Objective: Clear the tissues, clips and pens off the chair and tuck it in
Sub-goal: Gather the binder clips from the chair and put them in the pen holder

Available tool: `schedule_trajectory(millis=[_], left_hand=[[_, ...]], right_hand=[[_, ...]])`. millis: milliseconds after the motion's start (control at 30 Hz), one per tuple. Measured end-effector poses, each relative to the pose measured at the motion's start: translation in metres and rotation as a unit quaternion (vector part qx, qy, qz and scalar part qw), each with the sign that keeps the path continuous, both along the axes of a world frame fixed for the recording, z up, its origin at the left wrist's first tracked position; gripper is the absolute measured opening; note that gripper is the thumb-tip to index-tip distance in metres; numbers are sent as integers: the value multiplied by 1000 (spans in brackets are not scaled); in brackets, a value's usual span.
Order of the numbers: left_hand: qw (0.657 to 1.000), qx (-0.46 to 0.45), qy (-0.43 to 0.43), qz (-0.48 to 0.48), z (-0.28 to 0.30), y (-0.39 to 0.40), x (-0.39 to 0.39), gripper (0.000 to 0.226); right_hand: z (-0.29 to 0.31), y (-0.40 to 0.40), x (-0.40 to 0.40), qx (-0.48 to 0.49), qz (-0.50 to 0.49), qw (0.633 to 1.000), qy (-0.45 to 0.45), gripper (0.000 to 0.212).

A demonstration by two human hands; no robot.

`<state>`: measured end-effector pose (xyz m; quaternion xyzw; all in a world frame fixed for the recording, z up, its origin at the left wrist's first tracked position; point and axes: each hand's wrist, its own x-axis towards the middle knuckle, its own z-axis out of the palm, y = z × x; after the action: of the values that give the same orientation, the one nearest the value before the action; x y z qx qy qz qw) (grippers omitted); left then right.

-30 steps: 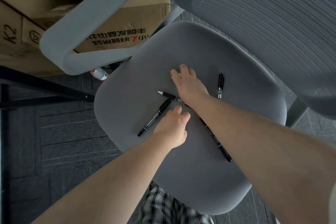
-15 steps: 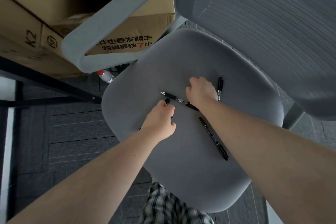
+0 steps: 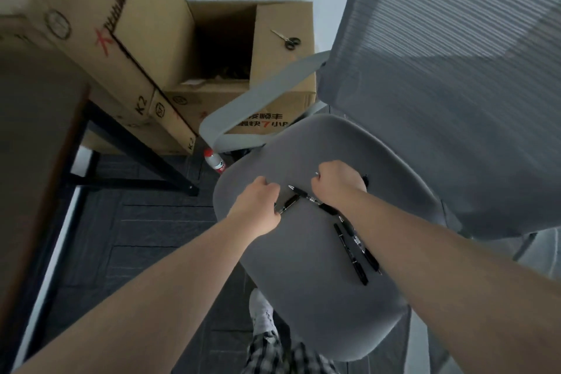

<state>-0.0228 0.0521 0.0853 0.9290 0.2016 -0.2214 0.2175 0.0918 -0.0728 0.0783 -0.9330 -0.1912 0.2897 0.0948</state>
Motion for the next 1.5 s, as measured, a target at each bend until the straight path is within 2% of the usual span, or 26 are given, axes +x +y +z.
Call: schedule_trajectory(millis=[267, 433, 567, 900, 1200, 1333, 1500], left_hand=[[994, 37, -64, 87, 74, 35, -64, 14], [985, 72, -64, 140, 112, 69, -134, 16], [975, 90, -82, 187, 139, 96, -196, 16], [938, 123, -99, 310, 184, 178, -397, 12], [888, 105, -96, 436, 187, 252, -558, 12], [883, 76, -87, 456, 173, 272, -588, 17], [882, 52, -92, 459, 158, 286, -596, 16]], right_hand=[[67, 55, -44, 30, 80, 996, -9, 16], [107, 106, -97, 63, 203, 977, -23, 21], [138, 147, -151, 78, 297, 950, -54, 23], [186, 260, -337, 95, 410, 906, -50, 17], [215, 361, -506, 110, 452, 885, 20, 13], [209, 392, -556, 91, 478, 873, 29, 11], [188, 410, -589, 72, 477, 875, 28, 10]])
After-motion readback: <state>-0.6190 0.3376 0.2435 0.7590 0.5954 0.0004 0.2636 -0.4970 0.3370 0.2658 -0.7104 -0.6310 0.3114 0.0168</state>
